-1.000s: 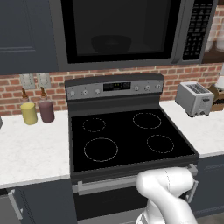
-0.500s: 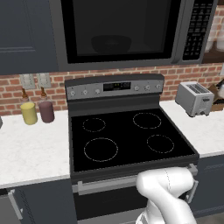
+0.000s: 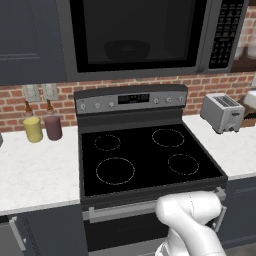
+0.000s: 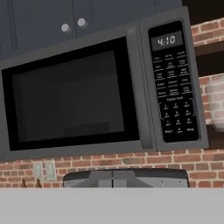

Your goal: Open the microwave, place the bowl with waffle inside the microwave, then close the microwave door and turn it on.

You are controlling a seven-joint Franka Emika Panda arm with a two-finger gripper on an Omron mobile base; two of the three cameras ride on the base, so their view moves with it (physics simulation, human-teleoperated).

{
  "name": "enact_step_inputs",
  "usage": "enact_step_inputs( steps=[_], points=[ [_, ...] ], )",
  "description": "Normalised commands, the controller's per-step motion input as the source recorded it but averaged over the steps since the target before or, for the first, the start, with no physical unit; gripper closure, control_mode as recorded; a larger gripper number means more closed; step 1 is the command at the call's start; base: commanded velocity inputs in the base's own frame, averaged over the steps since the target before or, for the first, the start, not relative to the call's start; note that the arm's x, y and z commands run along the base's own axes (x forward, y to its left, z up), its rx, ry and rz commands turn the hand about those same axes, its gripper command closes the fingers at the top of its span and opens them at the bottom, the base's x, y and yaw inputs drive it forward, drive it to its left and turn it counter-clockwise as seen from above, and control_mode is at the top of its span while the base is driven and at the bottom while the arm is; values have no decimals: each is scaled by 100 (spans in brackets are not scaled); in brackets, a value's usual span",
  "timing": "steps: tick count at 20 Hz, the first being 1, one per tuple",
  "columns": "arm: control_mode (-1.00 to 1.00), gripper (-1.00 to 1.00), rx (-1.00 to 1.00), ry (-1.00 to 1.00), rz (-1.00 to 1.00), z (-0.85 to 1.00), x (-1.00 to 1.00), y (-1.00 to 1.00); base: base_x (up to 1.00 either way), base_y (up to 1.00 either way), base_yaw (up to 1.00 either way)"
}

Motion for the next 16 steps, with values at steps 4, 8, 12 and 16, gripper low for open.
enact_step_inputs(
  steps=[4,8,12,16],
  points=[
    [-100,100,-6,-2,-16,3,10,-2,0,0,0],
    [-100,100,-8,0,-15,0,41,-3,0,0,0],
    [-100,100,-2,0,-11,0,35,-18,0,0,0],
    [-100,100,0,-4,-5,0,9,-25,0,0,0]
  ],
)
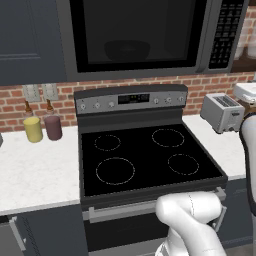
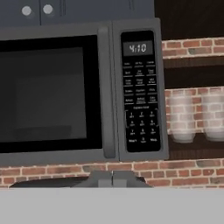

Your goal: Open the microwave, place the bowl with waffle inside the microwave, then close the microwave door and turn it on.

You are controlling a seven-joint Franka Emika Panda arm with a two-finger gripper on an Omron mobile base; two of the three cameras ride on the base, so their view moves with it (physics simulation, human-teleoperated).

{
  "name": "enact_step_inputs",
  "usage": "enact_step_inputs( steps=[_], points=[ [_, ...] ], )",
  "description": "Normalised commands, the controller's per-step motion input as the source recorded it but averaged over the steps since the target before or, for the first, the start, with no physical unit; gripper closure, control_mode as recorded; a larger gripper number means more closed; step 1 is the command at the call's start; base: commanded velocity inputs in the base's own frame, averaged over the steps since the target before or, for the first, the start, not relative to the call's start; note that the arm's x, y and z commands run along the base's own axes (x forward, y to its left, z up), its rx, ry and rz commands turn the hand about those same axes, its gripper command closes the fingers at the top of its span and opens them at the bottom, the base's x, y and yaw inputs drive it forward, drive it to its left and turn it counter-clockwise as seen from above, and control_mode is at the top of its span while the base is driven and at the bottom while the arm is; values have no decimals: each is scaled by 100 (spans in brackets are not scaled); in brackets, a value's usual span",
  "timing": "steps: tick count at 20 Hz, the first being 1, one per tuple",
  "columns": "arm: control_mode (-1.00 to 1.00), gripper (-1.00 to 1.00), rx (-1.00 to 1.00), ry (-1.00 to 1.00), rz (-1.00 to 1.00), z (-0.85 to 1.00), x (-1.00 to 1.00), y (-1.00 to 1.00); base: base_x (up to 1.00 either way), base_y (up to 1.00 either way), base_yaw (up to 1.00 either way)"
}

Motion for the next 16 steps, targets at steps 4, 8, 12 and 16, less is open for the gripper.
enact_step_inputs(
  steps=[4,8,12,16],
  points=[
    [-100,100,0,0,-3,0,16,-15,0,0,0],
    [-100,100,0,0,-2,0,11,-6,0,0,0],
    [-100,100,0,0,0,0,1,-23,0,0,0],
    [-100,100,0,10,0,0,32,-16,0,0,0]
  ],
)
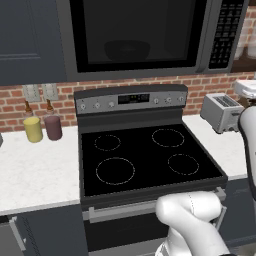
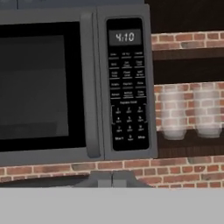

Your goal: Open the microwave, place the bowl with waffle inside the microwave, then close the microwave door and turn it on.

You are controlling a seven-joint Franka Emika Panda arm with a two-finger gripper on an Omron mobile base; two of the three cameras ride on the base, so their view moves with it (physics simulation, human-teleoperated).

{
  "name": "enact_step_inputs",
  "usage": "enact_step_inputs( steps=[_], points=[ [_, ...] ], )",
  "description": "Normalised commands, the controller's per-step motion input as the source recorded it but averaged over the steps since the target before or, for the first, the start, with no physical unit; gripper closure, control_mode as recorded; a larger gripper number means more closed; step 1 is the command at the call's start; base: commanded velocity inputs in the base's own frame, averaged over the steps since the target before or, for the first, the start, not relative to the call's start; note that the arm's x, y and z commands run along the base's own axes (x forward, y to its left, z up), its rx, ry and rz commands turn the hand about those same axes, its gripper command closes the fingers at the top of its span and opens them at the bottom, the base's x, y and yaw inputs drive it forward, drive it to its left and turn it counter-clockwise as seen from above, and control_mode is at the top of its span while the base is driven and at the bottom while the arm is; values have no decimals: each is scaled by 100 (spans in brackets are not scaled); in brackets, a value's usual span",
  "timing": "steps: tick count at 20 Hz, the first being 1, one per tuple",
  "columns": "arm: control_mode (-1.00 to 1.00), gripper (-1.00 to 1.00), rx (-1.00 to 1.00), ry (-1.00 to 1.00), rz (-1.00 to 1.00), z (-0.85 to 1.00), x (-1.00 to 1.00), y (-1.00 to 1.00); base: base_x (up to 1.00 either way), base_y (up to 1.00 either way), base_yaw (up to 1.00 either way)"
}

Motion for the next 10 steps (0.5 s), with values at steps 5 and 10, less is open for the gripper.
enact_step_inputs(
  steps=[5,10],
  points=[
    [-100,100,0,8,0,0,35,-9,0,0,0],
    [-100,100,0,4,0,0,34,-5,0,0,0]
  ],
)
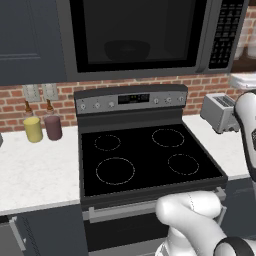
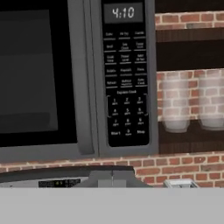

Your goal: Open the microwave, place the bowl with waffle inside the microwave, then close the microwave door and turn it on.

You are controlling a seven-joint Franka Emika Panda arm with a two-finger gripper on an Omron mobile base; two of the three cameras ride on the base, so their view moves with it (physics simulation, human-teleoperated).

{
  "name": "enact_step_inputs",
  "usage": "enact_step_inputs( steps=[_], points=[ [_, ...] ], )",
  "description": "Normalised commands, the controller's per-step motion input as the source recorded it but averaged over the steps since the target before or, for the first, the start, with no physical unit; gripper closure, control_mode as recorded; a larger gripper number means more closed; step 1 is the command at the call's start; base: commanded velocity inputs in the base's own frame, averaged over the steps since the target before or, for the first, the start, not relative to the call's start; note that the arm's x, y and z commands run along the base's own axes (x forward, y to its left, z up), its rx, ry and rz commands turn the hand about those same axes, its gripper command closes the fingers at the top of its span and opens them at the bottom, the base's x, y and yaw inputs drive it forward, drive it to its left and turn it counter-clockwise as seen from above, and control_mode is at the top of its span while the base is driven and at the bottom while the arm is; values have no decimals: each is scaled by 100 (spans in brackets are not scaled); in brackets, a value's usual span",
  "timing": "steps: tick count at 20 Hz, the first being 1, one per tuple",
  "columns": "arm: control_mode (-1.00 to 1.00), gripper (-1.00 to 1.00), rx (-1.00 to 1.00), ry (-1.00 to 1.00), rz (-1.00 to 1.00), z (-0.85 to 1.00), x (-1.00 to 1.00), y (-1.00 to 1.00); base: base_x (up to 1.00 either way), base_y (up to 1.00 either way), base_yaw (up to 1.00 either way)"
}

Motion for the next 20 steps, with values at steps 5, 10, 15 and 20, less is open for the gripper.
enact_step_inputs(
  steps=[5,10,15,20],
  points=[
    [-100,100,0,0,0,0,26,-1,0,0,0],
    [-100,100,0,0,0,0,26,-5,0,0,0],
    [-100,100,0,0,1,0,15,-12,0,0,0],
    [-100,100,0,0,1,0,24,-8,0,0,0]
  ],
)
